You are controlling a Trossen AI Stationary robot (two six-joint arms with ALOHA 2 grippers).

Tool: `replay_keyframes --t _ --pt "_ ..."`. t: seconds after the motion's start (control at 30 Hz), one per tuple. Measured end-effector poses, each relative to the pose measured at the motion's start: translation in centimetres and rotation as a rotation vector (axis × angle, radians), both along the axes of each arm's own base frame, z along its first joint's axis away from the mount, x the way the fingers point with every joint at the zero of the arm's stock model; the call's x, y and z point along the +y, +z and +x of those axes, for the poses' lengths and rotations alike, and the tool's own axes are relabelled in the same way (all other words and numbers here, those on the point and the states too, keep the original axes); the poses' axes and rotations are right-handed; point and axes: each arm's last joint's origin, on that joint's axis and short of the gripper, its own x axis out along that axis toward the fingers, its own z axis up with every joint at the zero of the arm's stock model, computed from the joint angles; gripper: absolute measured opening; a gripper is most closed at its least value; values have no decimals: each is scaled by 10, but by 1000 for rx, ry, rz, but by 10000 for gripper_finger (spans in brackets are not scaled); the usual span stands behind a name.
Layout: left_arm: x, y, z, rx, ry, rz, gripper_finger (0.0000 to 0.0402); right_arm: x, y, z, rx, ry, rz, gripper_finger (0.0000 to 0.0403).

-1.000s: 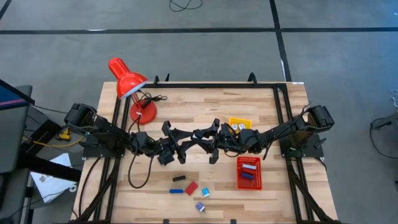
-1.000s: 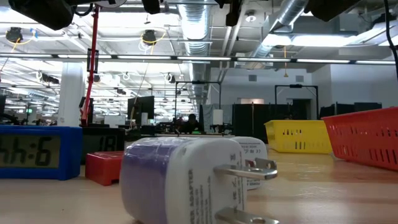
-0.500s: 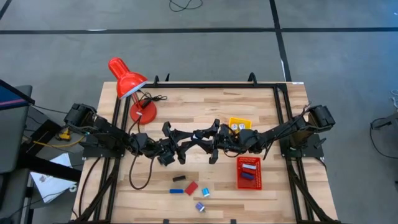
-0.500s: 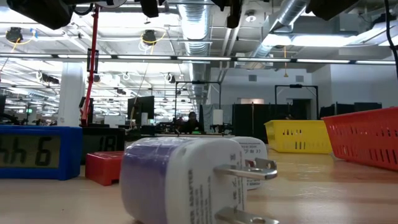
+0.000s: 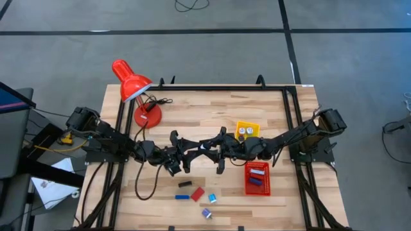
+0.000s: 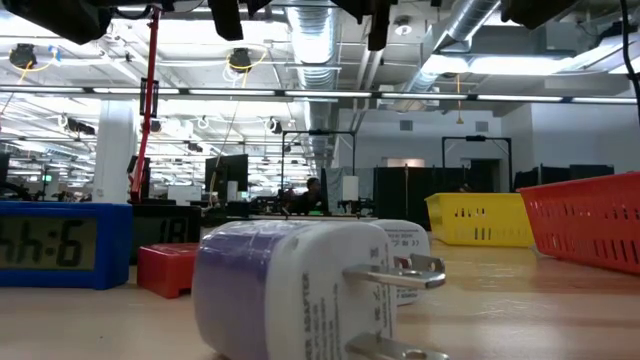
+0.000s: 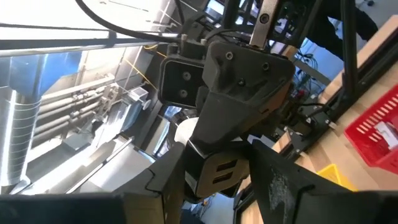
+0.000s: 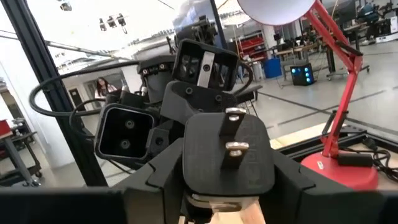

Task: Pick & Place Office items
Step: Put the top black charger adapter into the yellow bin

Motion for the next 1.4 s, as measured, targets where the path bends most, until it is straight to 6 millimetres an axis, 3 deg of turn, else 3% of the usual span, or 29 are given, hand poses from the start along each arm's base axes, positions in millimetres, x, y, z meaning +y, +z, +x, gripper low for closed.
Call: replay_keyframes --t 0.37,0.57,0.93,1.1,1.3,1.4 --pt "-4 -13 2 123 -13 10 143 1 -1 -9 172 40 4 162" --pt "-4 -16 3 157 -33 -2 137 -1 -4 -13 273 120 68 144" --pt "-6 -22 3 211 -79 -18 51 1 -10 -14 320 141 80 153" --pt "-5 -25 3 240 -19 -16 61 0 -11 -15 340 129 67 139" --pt "-3 -27 3 249 10 -110 82 -1 -12 -16 355 107 66 165" --pt "-3 -27 1 245 71 -117 86 0 -16 -17 389 117 60 156"
